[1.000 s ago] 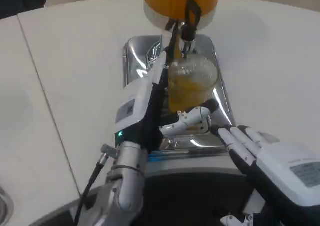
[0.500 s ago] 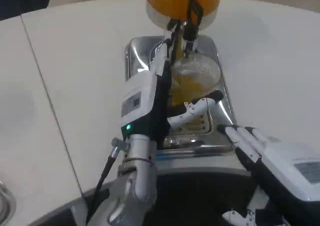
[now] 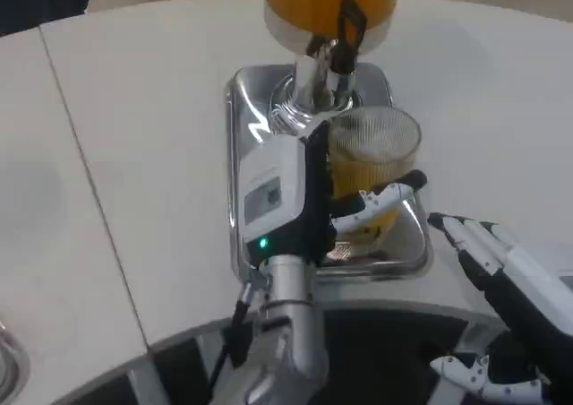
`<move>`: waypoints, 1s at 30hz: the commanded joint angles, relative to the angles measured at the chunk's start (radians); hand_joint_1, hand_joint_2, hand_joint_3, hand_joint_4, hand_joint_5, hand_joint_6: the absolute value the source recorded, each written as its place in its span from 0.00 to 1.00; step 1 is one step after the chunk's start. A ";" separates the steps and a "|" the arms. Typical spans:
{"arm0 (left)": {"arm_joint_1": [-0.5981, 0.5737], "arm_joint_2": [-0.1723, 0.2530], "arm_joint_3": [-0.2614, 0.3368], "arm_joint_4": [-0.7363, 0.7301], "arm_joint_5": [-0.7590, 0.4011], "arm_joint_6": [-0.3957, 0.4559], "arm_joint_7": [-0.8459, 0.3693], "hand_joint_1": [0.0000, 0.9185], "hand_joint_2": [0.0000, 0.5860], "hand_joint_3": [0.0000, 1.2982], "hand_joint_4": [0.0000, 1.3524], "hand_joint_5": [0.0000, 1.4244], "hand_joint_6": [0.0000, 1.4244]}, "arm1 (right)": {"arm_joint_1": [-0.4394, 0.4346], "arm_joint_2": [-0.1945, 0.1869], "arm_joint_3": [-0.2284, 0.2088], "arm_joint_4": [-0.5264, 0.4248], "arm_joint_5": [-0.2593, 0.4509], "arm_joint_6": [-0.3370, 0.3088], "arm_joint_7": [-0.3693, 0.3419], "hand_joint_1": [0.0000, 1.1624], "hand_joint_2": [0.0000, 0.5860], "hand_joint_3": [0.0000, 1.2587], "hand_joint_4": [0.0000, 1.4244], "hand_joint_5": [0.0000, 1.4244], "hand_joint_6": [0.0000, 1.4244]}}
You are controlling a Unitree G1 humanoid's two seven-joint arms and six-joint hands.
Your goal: Grasp the cup under the faucet to collect the drink, then remove the cup.
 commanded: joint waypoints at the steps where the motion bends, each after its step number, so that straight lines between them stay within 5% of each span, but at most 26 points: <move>1: 0.019 -0.043 0.010 0.045 -0.021 -0.047 0.085 0.62 0.10 0.78 0.84 1.00 1.00 | -0.024 0.000 0.025 0.025 -0.008 0.011 0.013 0.49 0.62 0.00 0.00 0.00 0.06; 19: 0.068 0.067 0.044 -0.045 -0.036 -0.115 0.089 0.67 0.04 0.85 0.79 1.00 1.00 | -0.034 0.000 0.052 0.074 0.046 -0.019 -0.057 0.49 0.63 0.00 0.00 0.00 0.06; 30: 0.137 0.172 0.068 -0.180 -0.047 -0.130 -0.004 0.67 0.03 0.86 0.79 1.00 1.00 | -0.009 -0.044 0.021 0.050 0.030 -0.079 -0.108 0.49 0.63 0.00 0.00 0.00 0.06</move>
